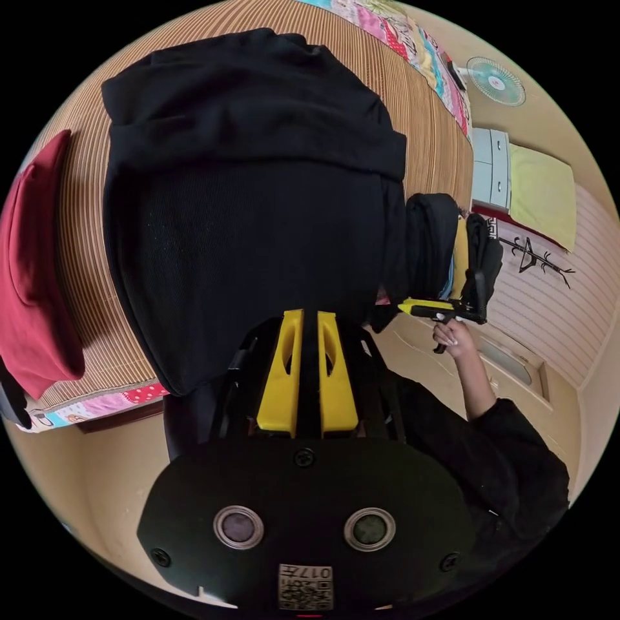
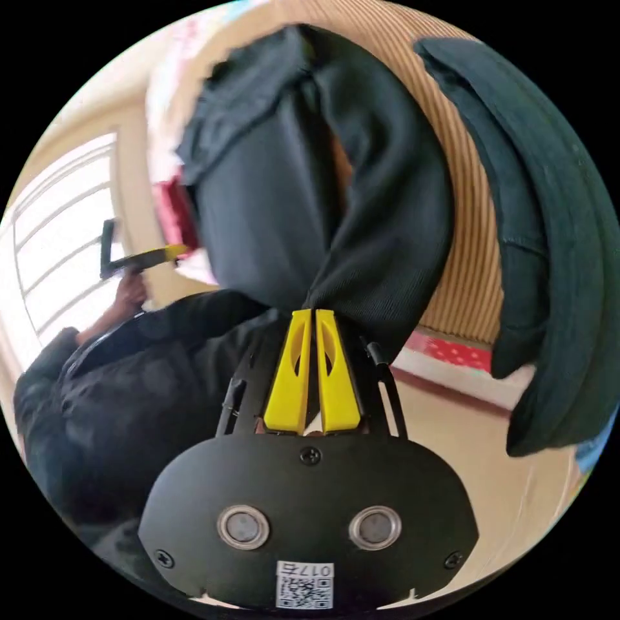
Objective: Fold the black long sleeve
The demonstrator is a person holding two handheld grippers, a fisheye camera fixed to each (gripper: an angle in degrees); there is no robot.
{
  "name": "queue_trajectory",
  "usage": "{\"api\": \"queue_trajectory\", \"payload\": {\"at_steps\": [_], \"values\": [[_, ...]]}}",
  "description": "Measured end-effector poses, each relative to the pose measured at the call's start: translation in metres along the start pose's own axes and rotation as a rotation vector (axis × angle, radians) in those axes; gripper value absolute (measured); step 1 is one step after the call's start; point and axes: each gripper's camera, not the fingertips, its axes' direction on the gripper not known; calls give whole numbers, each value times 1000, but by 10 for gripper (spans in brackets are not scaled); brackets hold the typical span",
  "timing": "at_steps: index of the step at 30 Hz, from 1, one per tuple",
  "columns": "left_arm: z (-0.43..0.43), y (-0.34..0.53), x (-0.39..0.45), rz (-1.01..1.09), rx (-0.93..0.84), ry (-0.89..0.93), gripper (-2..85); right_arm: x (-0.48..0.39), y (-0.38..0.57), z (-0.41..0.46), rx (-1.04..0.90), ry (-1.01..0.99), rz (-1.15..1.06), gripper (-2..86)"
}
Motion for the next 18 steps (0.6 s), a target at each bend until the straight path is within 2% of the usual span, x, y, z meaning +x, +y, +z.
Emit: {"api": "queue_trajectory", "payload": {"at_steps": [1,2,4,5,7,8,10,11,13,15,18], "values": [[-3,0,0,-1,5,1,47,-10,18,-34,119,-110,-104,17],[-8,2,-1,-5,14,2,47,-12,29,-51,180,-145,-144,16],[-14,5,-4,-17,28,4,47,-7,74,-117,453,-185,-215,17],[-18,7,-6,-29,37,7,45,1,88,-133,537,-186,-200,17],[-21,12,-10,-50,49,14,45,49,139,-173,844,-219,-33,17],[-22,16,-13,-64,54,17,44,63,152,-177,911,-234,22,17],[-23,21,-16,-83,53,17,43,117,197,-171,1137,-313,280,15],[-24,25,-17,-95,51,13,43,128,207,-165,1195,-346,333,15],[-27,28,-18,-106,48,9,44,161,245,-126,1445,-533,493,22],[-35,31,-18,-114,60,6,44,172,262,-89,1615,-655,549,35],[-47,35,-15,-127,88,-1,43,180,268,-38,1710,-746,688,86]]}}
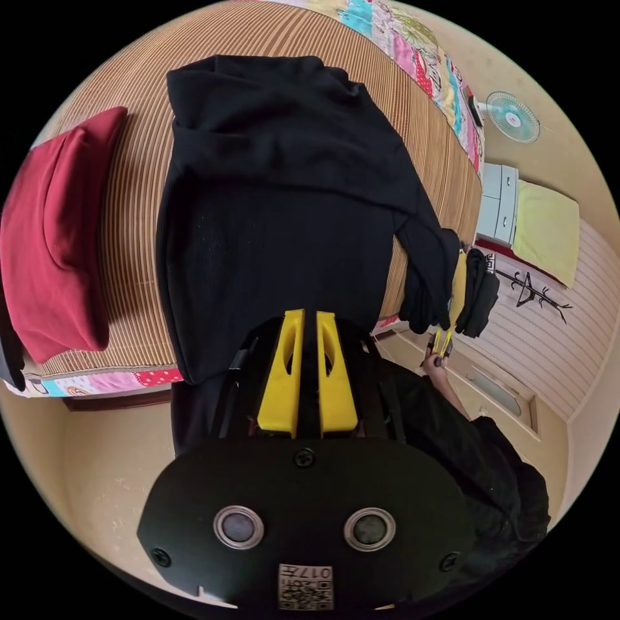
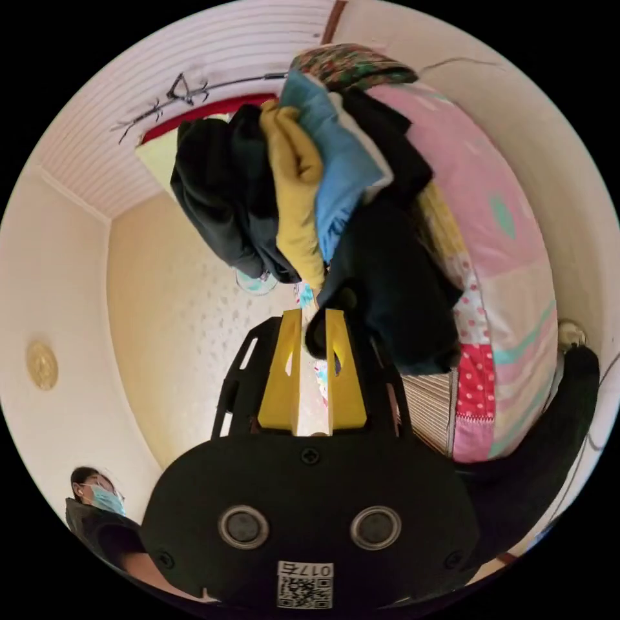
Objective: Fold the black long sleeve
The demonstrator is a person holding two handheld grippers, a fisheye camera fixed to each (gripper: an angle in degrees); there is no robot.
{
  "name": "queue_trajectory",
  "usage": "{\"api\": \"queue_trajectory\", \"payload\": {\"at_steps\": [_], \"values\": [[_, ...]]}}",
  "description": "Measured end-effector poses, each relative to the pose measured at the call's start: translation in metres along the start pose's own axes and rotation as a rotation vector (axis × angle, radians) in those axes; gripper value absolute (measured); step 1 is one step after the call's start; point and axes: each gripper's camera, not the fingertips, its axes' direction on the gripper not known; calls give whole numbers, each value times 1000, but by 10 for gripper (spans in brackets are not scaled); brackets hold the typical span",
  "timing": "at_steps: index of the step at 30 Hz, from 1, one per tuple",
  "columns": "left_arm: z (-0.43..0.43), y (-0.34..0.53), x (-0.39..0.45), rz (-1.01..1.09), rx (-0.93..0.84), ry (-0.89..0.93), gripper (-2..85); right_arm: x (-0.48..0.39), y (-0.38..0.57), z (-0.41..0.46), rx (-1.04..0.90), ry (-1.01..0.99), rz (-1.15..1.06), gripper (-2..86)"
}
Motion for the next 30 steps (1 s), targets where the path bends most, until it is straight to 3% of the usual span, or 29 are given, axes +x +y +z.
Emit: {"api": "queue_trajectory", "payload": {"at_steps": [6,11,15,20,23,25,30], "values": [[-6,8,3,-13,6,-23,43,6,10,10,-10,93,-39,126],[-10,8,1,-42,22,-8,43,-29,1,58,-213,186,-173,149],[-20,7,0,-68,54,26,43,-63,3,111,-311,451,-287,63],[-30,3,3,-61,55,5,42,-151,41,202,-450,229,-596,39],[-38,0,-1,-75,64,4,41,-200,96,279,-675,85,-781,37],[-43,-3,-4,-87,74,8,41,-216,165,337,-928,9,-892,39],[-49,-7,-16,-127,72,3,41,-180,344,415,-1421,-55,-1043,62]]}}
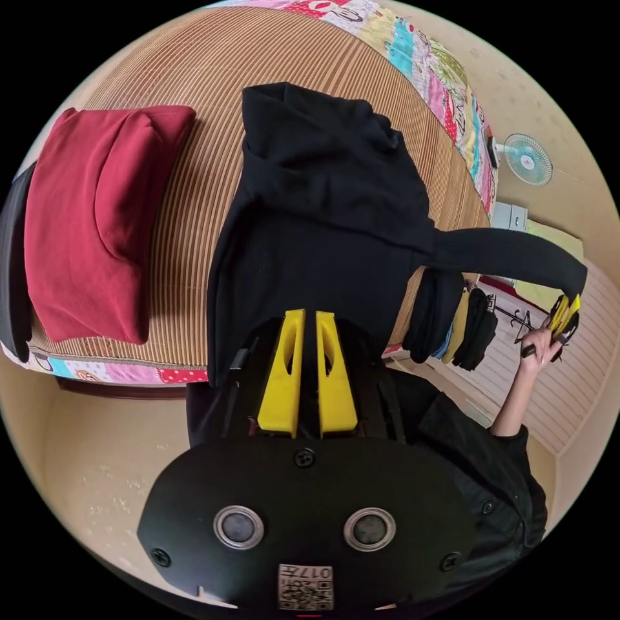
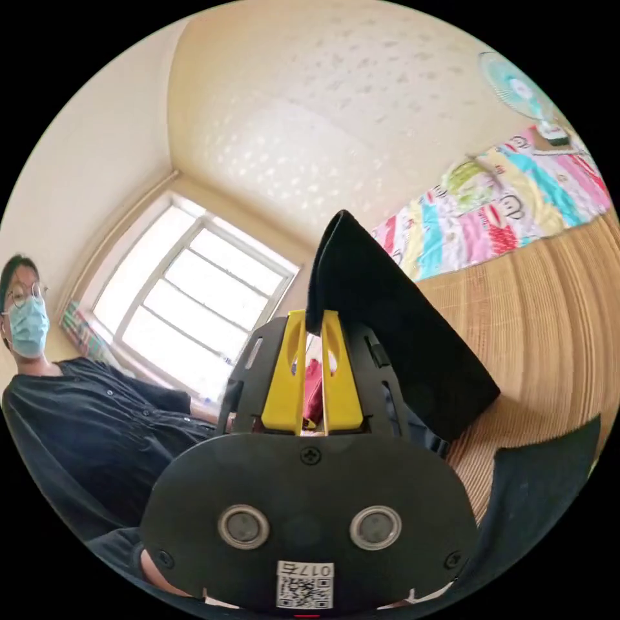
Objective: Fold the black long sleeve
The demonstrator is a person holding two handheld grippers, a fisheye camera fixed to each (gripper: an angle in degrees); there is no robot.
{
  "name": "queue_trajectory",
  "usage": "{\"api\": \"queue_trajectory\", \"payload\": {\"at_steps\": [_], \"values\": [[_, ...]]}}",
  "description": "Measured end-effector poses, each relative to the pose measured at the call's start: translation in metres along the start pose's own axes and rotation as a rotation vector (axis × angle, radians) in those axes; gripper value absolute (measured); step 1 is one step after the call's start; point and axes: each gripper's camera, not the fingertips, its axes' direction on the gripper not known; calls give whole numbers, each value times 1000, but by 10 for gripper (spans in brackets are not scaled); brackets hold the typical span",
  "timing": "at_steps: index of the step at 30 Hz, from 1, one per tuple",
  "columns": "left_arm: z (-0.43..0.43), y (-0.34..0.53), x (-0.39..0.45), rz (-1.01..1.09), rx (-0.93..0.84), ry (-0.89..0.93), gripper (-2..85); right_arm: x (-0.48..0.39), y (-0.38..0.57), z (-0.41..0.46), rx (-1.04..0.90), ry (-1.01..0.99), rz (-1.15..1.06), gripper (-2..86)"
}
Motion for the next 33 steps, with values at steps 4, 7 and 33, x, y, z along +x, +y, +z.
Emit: {"api": "queue_trajectory", "payload": {"at_steps": [4,7,33], "values": [[-3,-2,-9,-35,-10,2,41,-5,13,177,-408,-179,-28,111],[-8,-4,-18,-75,-3,29,41,17,52,250,-601,-63,76,119],[21,-13,-74,-14,-210,-142,104,169,265,198,-597,664,1069,113]]}}
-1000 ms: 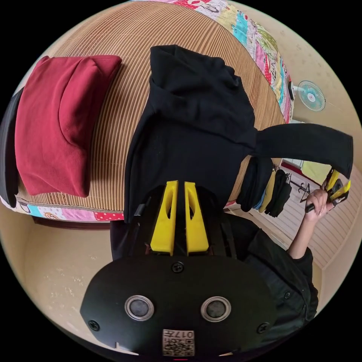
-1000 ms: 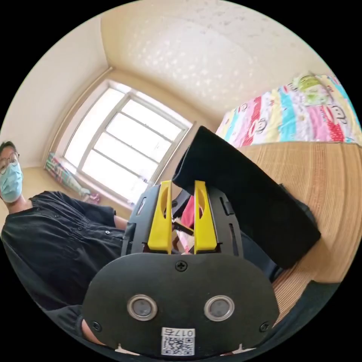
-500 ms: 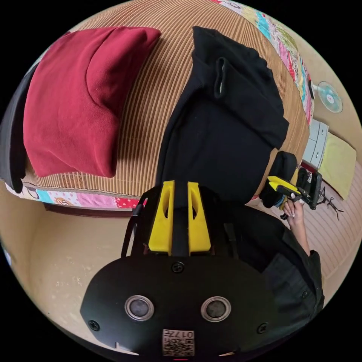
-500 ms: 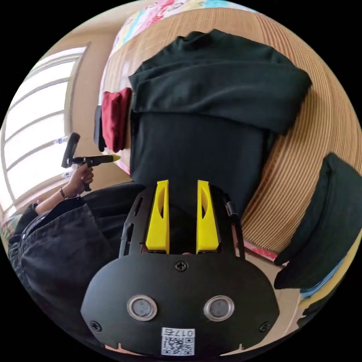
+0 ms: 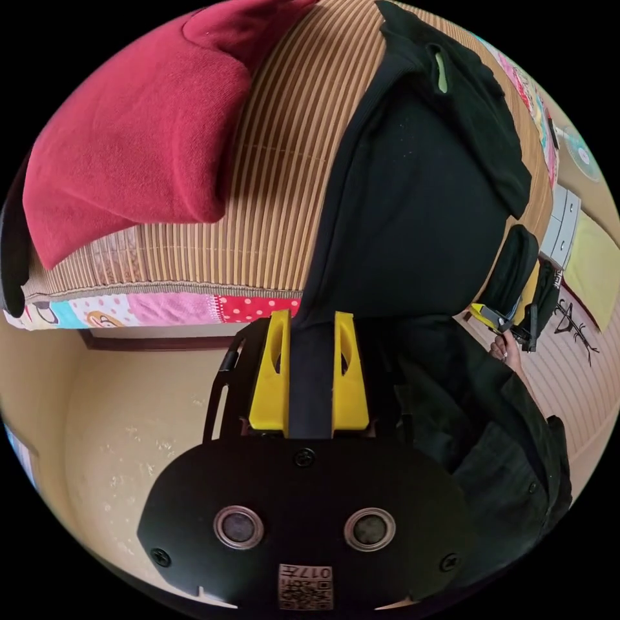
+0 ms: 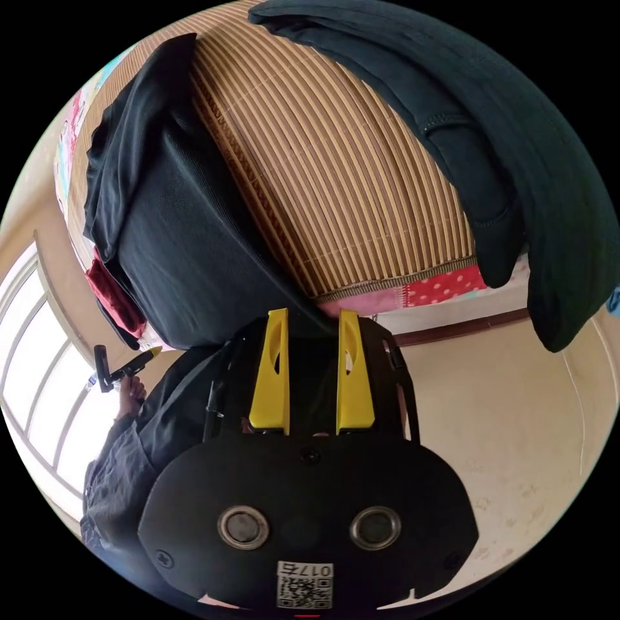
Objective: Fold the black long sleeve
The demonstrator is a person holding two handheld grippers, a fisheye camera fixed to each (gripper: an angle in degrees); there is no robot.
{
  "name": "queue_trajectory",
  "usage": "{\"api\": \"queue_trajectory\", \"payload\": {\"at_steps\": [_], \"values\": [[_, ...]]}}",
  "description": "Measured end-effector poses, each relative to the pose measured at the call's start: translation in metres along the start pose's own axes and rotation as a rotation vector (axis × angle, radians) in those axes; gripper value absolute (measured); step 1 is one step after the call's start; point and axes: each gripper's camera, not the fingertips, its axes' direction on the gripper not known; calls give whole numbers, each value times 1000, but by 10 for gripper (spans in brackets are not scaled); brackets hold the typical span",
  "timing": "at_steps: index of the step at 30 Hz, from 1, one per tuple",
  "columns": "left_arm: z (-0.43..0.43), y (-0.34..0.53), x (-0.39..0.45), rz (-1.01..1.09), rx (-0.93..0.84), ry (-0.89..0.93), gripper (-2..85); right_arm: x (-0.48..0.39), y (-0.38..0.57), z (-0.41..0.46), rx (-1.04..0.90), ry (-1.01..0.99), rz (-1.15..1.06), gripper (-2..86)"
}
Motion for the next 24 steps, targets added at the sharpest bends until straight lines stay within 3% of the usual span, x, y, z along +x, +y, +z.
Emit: {"api": "queue_trajectory", "payload": {"at_steps": [3,7,14,24], "values": [[-4,-11,3,28,21,1,104,-15,-7,-2,49,-66,4,107],[-2,-26,3,17,9,14,101,-36,-25,9,19,61,20,105],[8,-41,-16,-182,28,70,70,-57,-23,39,0,165,0,55],[-18,-54,-40,119,-66,286,32,-49,7,6,166,149,-35,30]]}}
